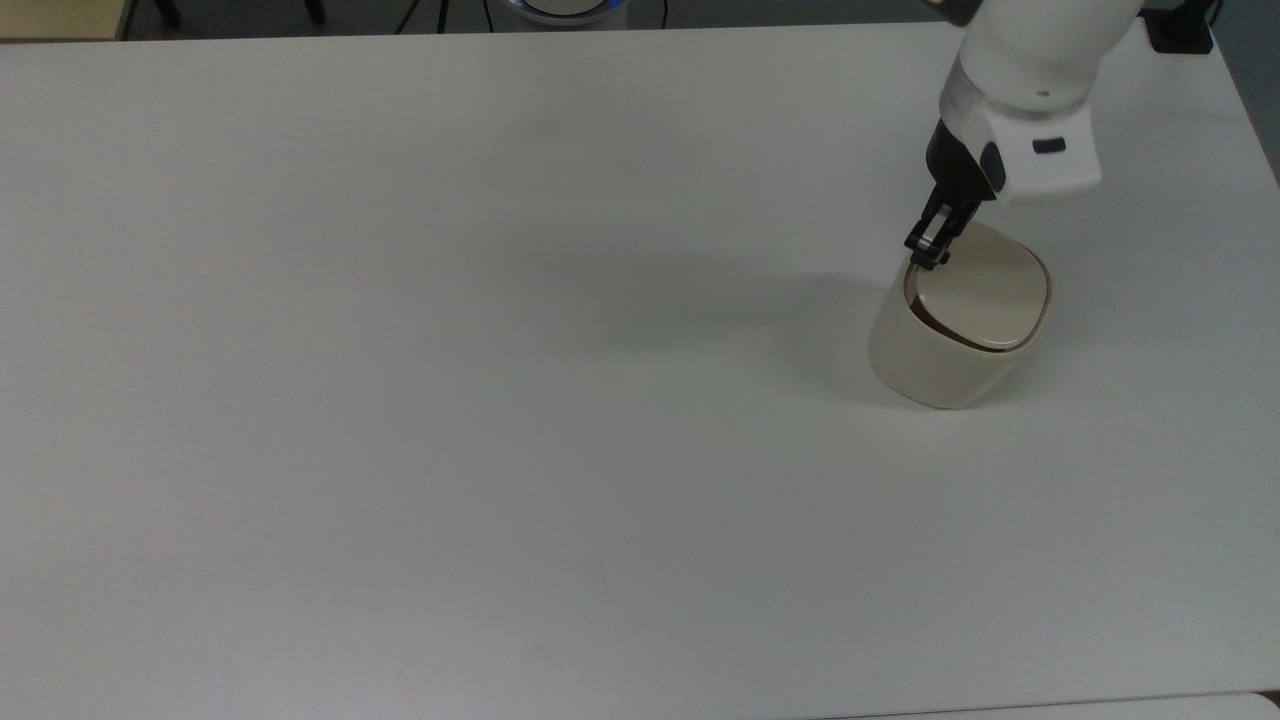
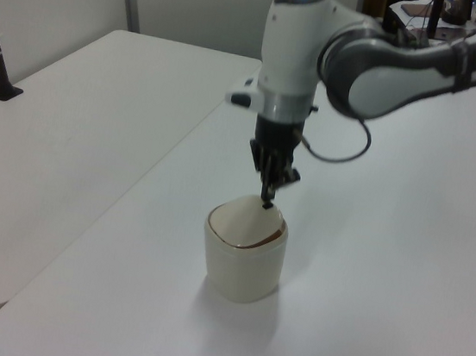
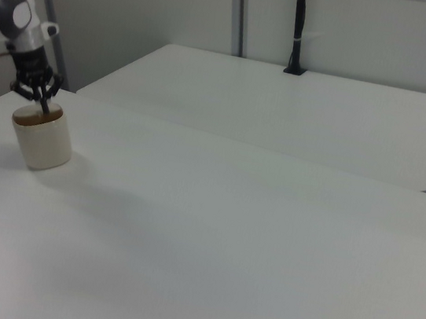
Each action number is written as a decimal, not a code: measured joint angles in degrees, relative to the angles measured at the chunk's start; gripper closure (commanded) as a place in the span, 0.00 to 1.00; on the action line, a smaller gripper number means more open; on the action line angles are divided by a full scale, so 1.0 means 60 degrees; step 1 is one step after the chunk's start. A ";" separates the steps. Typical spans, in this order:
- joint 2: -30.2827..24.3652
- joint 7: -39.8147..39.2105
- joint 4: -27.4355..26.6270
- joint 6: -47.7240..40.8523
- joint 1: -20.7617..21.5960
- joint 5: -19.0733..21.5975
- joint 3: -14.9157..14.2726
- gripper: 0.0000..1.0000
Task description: Open the trash bin
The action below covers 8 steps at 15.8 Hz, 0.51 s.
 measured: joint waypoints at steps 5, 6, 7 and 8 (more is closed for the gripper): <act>-0.1592 0.0013 -0.0006 -0.1615 -0.0847 0.0003 0.0123 1.00; -0.1954 0.0102 -0.0126 -0.1863 -0.1214 0.0003 0.0323 1.00; -0.2318 0.0311 -0.0322 -0.2006 -0.1664 0.0003 0.0582 0.98; -0.2696 0.0626 -0.0601 -0.2101 -0.2194 0.0002 0.0877 0.94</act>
